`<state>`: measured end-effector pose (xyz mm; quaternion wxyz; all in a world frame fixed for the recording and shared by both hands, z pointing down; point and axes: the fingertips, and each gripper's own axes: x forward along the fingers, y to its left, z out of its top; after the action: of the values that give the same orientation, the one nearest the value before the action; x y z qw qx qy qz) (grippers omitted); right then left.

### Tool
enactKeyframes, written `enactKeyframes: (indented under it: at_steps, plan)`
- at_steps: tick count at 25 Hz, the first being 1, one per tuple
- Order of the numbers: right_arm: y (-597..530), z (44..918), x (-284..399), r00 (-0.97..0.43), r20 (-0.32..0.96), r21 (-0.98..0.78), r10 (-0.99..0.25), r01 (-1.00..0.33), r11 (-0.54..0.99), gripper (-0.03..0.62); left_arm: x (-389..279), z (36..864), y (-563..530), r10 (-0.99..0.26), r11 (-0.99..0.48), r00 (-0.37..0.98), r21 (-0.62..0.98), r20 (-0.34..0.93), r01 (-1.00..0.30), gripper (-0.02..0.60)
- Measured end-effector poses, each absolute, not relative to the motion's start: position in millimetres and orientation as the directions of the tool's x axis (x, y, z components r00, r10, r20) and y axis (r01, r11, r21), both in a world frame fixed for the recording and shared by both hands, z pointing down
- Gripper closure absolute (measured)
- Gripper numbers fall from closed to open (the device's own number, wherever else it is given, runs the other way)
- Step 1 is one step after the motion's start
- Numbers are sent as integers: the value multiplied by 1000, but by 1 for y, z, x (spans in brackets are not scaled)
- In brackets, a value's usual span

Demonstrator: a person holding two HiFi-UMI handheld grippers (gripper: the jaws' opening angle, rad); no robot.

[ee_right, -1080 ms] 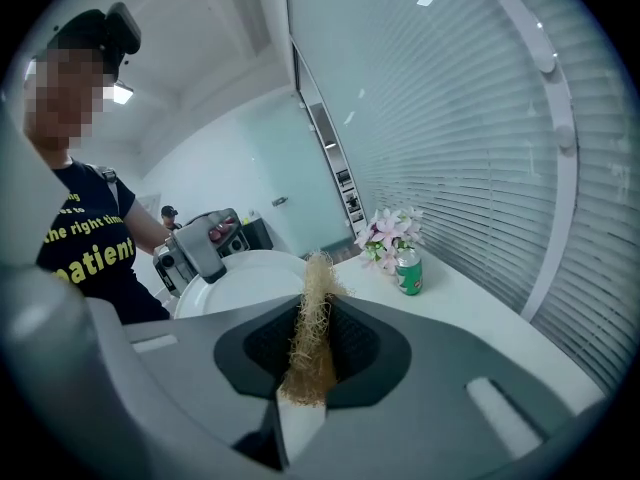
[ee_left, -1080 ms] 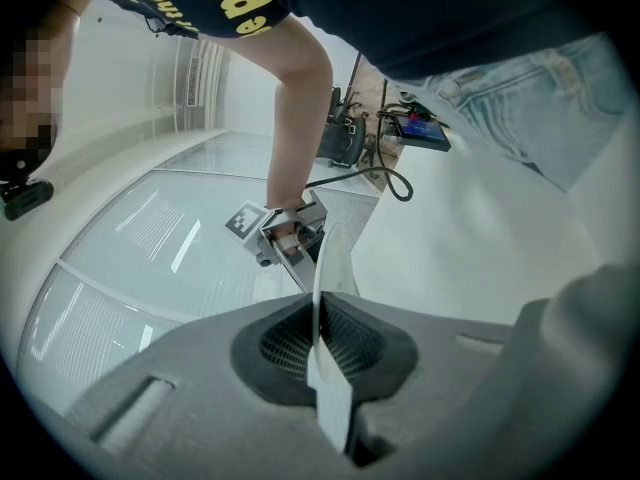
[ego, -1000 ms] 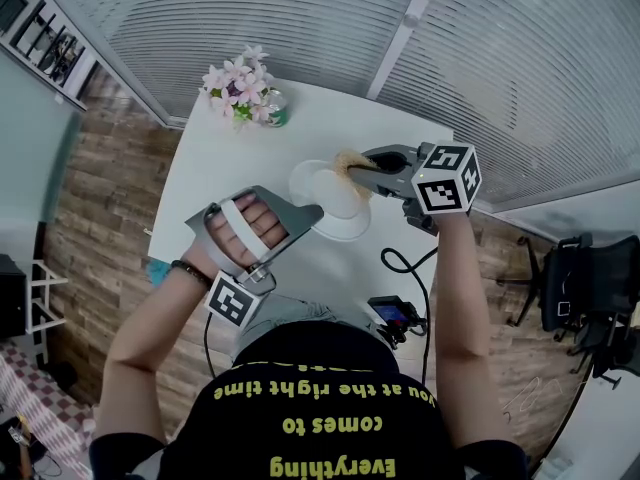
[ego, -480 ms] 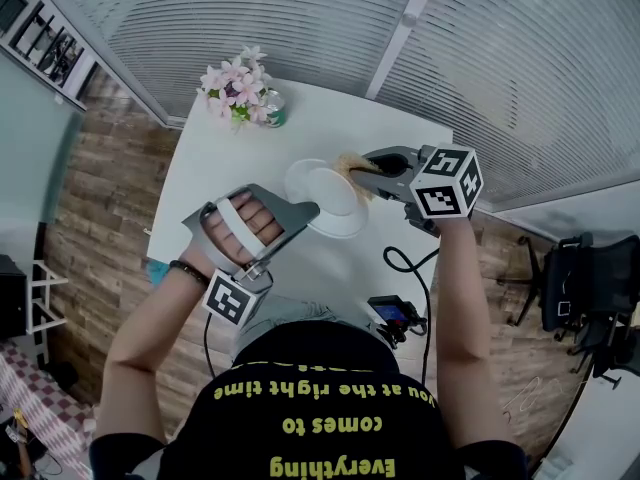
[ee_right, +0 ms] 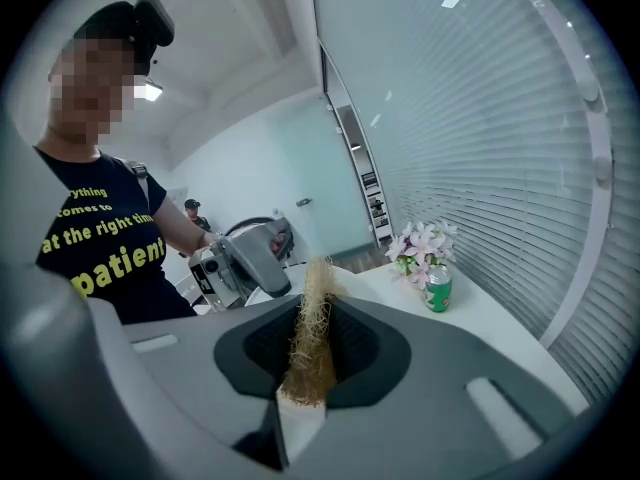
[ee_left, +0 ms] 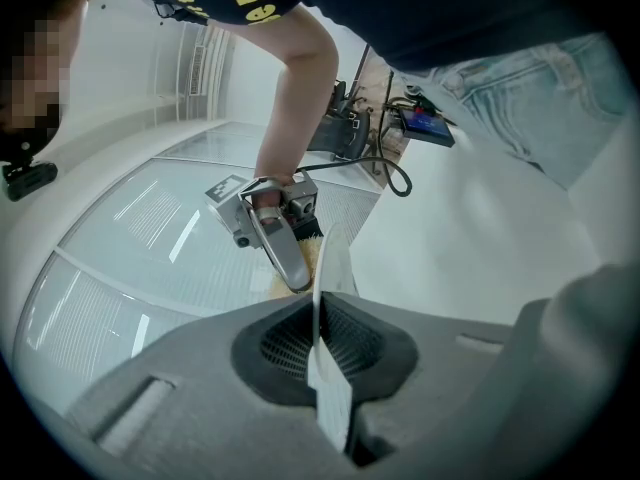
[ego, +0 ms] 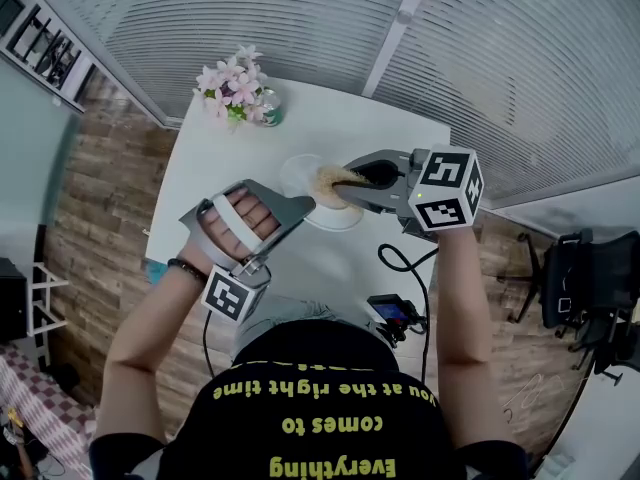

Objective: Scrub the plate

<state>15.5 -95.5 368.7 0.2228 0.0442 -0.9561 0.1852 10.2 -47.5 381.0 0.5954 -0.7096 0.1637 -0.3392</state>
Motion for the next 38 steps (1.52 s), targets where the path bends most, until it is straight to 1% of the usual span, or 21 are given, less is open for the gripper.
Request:
enactKeyframes:
  at_steps: [6,10,14,19,27,34,38]
  plan:
    - [-83,357,7,-909,416,-339,43,-111,934,542,8,381,-49,-641,-236,712,-956,286,171,574]
    - [-81,356,7,-902,430,-332,50,-106,937,542,8,380,-50,-642,-236,712,-957,285,171,574]
    - [-85,365,11,-893,449,-340,37,-133,931,543,7,380,-49,-642,-235,711,-956,287,174,573]
    - [-94,376,19,-906,423,-389,17,-165,906,542,3,382,-48,-643,-240,708,-955,291,174,572]
    - [-108,395,38,-898,438,-421,-38,-242,874,543,3,381,-43,-638,-239,714,-955,289,173,572]
    - [-122,419,58,-876,476,-440,-75,-311,842,543,3,384,-44,-632,-244,717,-954,294,176,572]
    - [-125,428,65,-854,511,-418,-97,-345,841,542,1,381,-45,-632,-211,721,-958,285,195,572]
